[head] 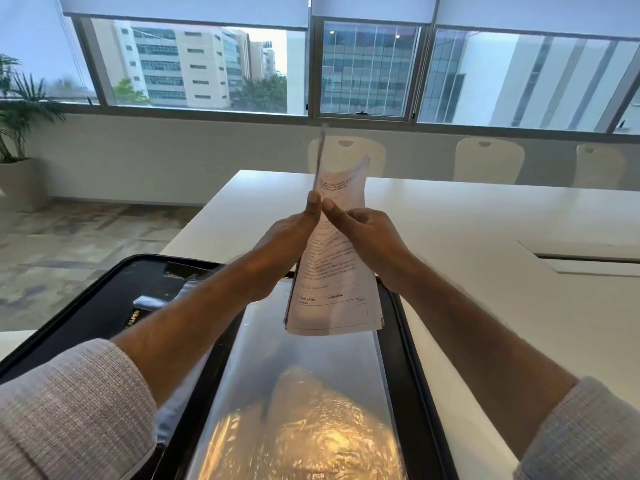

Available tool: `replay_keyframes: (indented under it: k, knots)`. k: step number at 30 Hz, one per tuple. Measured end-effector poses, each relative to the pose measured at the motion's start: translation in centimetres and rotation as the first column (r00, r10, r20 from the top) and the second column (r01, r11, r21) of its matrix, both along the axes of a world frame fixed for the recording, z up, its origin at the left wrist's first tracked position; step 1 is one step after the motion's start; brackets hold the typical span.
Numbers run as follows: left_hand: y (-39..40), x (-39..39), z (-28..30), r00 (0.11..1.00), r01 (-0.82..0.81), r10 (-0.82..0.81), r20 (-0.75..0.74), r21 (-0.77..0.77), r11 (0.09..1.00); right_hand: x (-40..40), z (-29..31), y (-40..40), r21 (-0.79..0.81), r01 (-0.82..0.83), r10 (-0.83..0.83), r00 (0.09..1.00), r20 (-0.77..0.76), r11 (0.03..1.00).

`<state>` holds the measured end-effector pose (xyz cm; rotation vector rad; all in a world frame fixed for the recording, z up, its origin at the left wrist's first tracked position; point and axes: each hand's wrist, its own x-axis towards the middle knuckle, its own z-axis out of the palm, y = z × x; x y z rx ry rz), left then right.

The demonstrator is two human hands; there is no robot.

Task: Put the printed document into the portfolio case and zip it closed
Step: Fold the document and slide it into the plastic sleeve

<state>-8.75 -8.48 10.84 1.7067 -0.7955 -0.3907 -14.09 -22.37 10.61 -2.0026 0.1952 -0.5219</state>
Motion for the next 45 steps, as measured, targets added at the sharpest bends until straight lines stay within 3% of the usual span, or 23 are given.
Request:
replay_keyframes:
  k: [5,11,16,19,22,24,25,27,29,34,45]
  knots:
    - [-0.4,0.6,-0.1,0.998,0.062,-0.06,-0.034,0.063,0.996,0.6,-0.3,-0.7,0.048,0.077,-0.076,0.997,-0.02,0.996]
    - [-1.2,2.2,-1.0,0.998,-0.014,0.023,-0.06,0.143,0.99,1.2,-0.3,-0.9,0.198,0.065,-0.064,0.998,-0.012,0.978]
    - [-1.6,3.3,-2.2,0.994,0.047,-0.037,-0.099,0.093,0.995,2.1,-1.3,-1.9,0.118,0.149,-0.149,0.989,-0.005,0.982]
    - [-1.4,4.4,-2.8,0.995,-0.037,0.038,-0.089,0.011,0.999,2.5,-1.8,-2.8,0.183,0.203,-0.204,0.979,-0.016,0.962]
    - [-0.7,6.0,-4.5,0.975,-0.213,0.207,0.08,0.079,0.974,2.8,-1.7,-3.8,0.301,0.287,-0.304,0.953,0.011,0.91]
    - [0.1,7.3,-6.1,0.924,-0.301,0.213,0.317,0.263,0.917,2.9,-1.7,-4.5,0.358,0.315,-0.349,0.936,0.035,0.879]
    - [0.5,7.8,-6.8,0.897,-0.323,0.141,0.419,0.401,0.858,2.9,-1.6,-4.8,0.368,0.319,-0.359,0.932,0.044,0.873]
    - [1.1,8.5,-8.2,0.855,-0.348,-0.05,0.516,0.643,0.682,2.9,-1.6,-5.3,0.382,0.323,-0.371,0.927,0.055,0.866]
    - [1.2,8.8,-9.2,0.831,-0.377,-0.139,0.539,0.729,0.572,2.9,-1.6,-5.7,0.408,0.322,-0.38,0.922,0.069,0.855]
    - [0.9,9.1,-10.1,0.799,-0.422,-0.068,0.597,0.639,0.644,2.9,-1.6,-6.3,0.43,0.3,-0.368,0.926,0.084,0.852]
    - [0.7,9.3,-9.2,0.881,-0.372,0.077,0.466,0.584,0.722,3.8,-1.9,-7.1,0.561,0.29,-0.442,0.884,0.155,0.775]
